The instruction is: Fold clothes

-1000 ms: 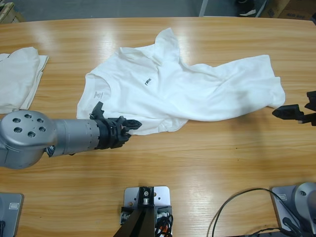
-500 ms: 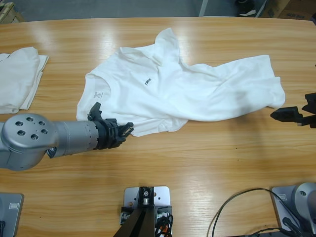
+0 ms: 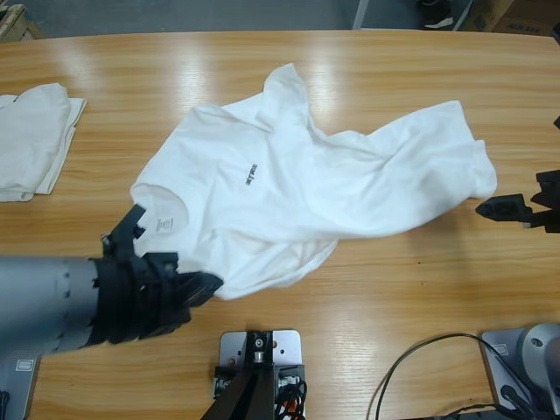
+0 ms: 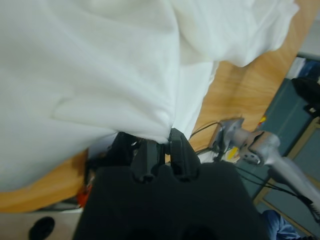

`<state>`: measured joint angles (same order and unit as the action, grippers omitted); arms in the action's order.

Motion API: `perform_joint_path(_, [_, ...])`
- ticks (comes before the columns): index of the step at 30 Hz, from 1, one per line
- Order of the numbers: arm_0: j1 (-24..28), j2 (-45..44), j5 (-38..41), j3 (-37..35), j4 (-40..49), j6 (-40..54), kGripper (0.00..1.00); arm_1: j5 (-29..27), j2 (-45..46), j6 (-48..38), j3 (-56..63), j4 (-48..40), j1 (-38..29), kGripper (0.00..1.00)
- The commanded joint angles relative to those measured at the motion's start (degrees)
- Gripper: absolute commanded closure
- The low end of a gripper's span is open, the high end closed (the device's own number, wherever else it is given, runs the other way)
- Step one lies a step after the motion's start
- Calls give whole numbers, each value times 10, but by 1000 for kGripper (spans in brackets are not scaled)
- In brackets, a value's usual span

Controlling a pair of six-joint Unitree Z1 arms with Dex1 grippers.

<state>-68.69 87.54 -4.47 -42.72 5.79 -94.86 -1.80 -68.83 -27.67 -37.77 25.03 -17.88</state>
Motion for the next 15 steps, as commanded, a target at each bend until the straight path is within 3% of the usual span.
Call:
perform_joint_path(1, [-6,2,15,4,31,5,586,96,-64,-23,12,-7,-4,293])
perform_joint_path(2, [-5,6,8,-4,23,36,98,112,-64,-25,12,-10,-4,402])
perform_joint_path(3, [-4,8,2,-9,14,46,29,114,-66,-37,14,-10,-4,402])
perform_joint_path(8, [1,1,-2,-24,-1,55,27,126,-140,-74,38,-58,29,344])
perform_joint_path(13, [3,-5,-2,-32,0,59,35,167,-243,-100,44,-126,60,480])
perform_joint_path(15, [4,-8,-2,-33,0,59,36,173,-266,-106,45,-139,76,478])
